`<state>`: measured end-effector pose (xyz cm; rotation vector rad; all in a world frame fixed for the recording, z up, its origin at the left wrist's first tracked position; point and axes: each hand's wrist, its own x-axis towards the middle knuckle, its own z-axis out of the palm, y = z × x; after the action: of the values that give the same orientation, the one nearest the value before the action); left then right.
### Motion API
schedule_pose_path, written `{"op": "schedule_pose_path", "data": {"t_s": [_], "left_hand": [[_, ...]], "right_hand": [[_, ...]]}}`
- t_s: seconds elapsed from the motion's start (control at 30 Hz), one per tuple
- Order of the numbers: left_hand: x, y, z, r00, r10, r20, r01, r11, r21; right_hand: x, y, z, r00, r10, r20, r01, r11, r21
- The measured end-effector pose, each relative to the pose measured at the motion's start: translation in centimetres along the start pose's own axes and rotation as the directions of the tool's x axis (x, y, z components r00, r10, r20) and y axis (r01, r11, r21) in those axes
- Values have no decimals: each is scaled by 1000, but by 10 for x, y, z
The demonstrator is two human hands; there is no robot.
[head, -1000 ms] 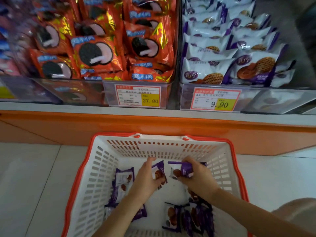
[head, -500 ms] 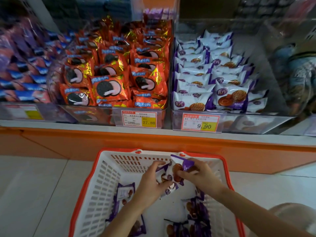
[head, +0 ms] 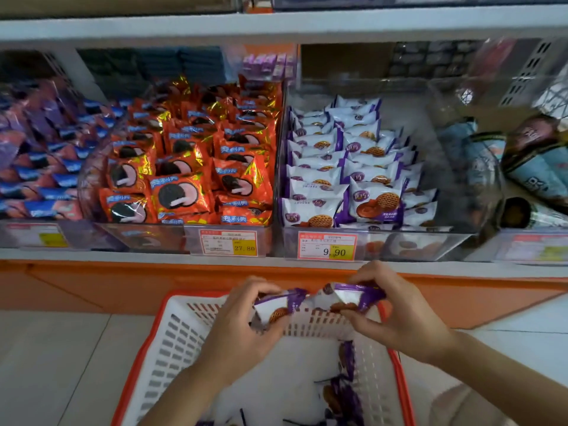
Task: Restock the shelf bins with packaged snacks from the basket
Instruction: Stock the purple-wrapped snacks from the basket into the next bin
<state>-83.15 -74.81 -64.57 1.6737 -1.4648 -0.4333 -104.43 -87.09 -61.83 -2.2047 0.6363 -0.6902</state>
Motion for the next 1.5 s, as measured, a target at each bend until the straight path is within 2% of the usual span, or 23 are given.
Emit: {"op": "schedule_pose_path", "data": {"t_s": [0.1, 0.17, 0.23, 0.33, 0.43, 0.53, 0.73, 0.83, 0.93, 1.07, 1.13, 1.17, 1.23, 1.27, 1.37, 1.43, 1.5], "left_hand": [[18, 20, -7, 970, 205, -129, -208, 978, -8], [34, 35, -11, 931, 313, -188, -315, 949, 21], [48, 50, -14, 899, 387, -205, -385, 921, 50], [65, 67, -16, 920, 337, -202, -345, 939, -4], [76, 74, -15, 949, 258, -183, -269, 962, -39], [79, 77, -13, 953, 247, -178, -259, 965, -48], [77, 80, -12, 965, 173, -197, -192, 978, -85], [78, 81, -11, 969, 134, -206, -165, 976, -141], [79, 79, -11, 970, 131, -204, -160, 978, -133], [81, 80, -12, 954, 209, -217, -224, 973, -49], [83, 83, -11, 957, 202, -209, -224, 971, -85], [83, 85, -10, 963, 173, -207, -202, 971, -125], [83, 92, -10, 968, 99, -231, -144, 972, -187], [84, 96, -10, 969, 65, -239, -113, 974, -195], [89, 104, -11, 971, 74, -226, -97, 991, -93], [95, 109, -12, 972, 140, -191, -143, 990, -2], [101, 117, -12, 963, 225, -148, -216, 973, 74]], "right_hand": [[12, -16, -26, 986, -137, -100, 139, 990, 12], [21, -25, -39, 965, -177, -193, 179, 984, -6], [29, -30, -49, 941, -129, -312, 141, 990, 15], [39, -26, -59, 901, -14, -434, 34, 999, 36], [45, -16, -66, 914, 121, -387, -121, 992, 24], [47, -6, -70, 939, 185, -291, -223, 969, -102], [55, -10, -77, 955, 254, -151, -270, 958, -100], [57, -8, -77, 963, 247, -104, -263, 945, -196], [58, -7, -76, 963, 219, -158, -260, 913, -315], [58, -10, -77, 953, 243, -184, -285, 923, -259], [58, -10, -79, 948, 278, -157, -309, 923, -232], [57, -10, -79, 950, 274, -152, -309, 904, -297], [54, -12, -78, 961, 149, -232, -248, 835, -491], [52, -14, -78, 956, 46, -288, -196, 833, -518], [52, -29, -79, 934, -164, -317, 38, 930, -367], [56, -42, -77, 961, -177, -214, 123, 962, -243], [61, -50, -73, 981, -150, -123, 126, 975, -185]]}}
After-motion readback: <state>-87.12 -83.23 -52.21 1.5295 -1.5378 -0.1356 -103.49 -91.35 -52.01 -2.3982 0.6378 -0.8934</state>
